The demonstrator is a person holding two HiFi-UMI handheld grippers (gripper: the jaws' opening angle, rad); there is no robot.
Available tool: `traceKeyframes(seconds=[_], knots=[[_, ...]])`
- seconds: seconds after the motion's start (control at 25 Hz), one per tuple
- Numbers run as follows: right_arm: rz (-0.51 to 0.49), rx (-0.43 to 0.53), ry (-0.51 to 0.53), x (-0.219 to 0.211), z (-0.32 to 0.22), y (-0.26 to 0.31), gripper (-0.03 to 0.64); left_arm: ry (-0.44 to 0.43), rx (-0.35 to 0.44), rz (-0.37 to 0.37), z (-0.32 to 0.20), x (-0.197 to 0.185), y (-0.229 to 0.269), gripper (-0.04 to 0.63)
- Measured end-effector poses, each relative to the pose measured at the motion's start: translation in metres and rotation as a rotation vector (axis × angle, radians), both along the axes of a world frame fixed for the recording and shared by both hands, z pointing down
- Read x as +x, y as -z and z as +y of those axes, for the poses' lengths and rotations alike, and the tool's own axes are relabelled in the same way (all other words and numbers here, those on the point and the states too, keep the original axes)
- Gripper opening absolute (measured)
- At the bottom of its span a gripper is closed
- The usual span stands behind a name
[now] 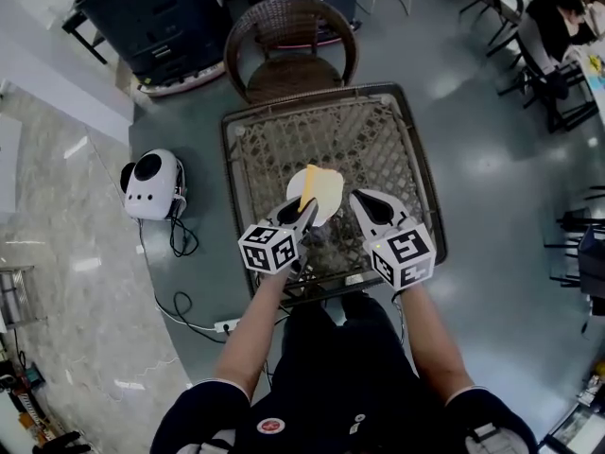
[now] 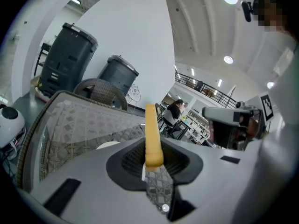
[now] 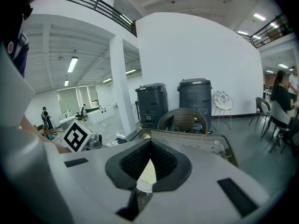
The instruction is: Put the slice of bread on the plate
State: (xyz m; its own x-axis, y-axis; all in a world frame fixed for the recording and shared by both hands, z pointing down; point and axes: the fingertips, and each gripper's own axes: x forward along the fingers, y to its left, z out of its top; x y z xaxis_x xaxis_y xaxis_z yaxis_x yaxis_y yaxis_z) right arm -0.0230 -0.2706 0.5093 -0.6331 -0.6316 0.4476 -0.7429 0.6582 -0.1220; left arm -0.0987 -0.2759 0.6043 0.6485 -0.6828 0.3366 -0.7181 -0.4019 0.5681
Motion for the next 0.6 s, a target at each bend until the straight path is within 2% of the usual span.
traceKeyframes(seconds=[0.24,0.6], knots=[[0.019,-0.02,-0.005,-0.004,0.0,-0.011,0.006,0.013,-0.086,0.041,-0.004,-0.002,-0.034,0.089],[0.025,-0.033,-0.018,-0.002,-0.006,-0.016,0.006,0.017,-0.152,0.07,-0.006,0.001,-0.059,0.091]])
